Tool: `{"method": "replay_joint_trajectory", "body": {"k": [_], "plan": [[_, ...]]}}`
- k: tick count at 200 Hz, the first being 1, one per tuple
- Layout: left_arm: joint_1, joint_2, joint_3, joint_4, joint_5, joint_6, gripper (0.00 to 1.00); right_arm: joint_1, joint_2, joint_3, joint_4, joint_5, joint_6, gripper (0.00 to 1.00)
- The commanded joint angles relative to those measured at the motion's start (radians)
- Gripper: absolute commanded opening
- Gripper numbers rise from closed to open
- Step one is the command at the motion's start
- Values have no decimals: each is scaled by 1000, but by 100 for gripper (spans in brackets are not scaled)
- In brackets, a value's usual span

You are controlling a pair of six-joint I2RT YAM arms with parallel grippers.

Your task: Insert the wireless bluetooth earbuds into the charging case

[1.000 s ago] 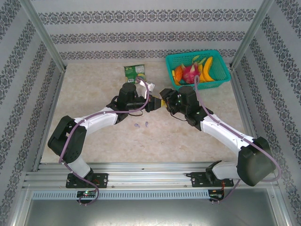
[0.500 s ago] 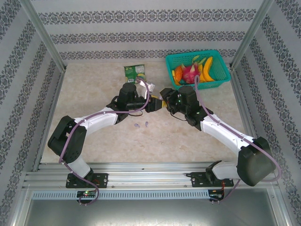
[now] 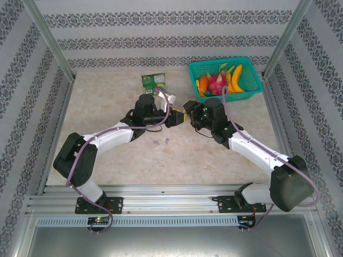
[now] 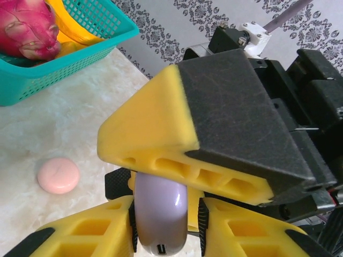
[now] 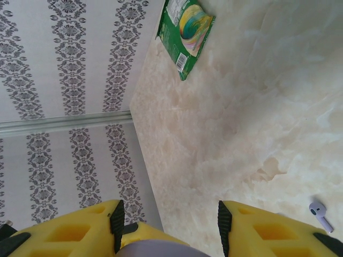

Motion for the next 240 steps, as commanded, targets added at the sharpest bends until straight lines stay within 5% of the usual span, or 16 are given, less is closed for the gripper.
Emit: {"method": "replay_joint_trajectory", "body": {"k": [1,114,240], "plan": [[10,-32,-8,12,3,17,32,-5,-14,-8,22,15,6,36],[11,-2,-3,52,30,-19,39,-5,-2,1,40,-7,5,35],[9,20,17,69,38,-31,35,-5,10,-2,55,-25,15,34]]}}
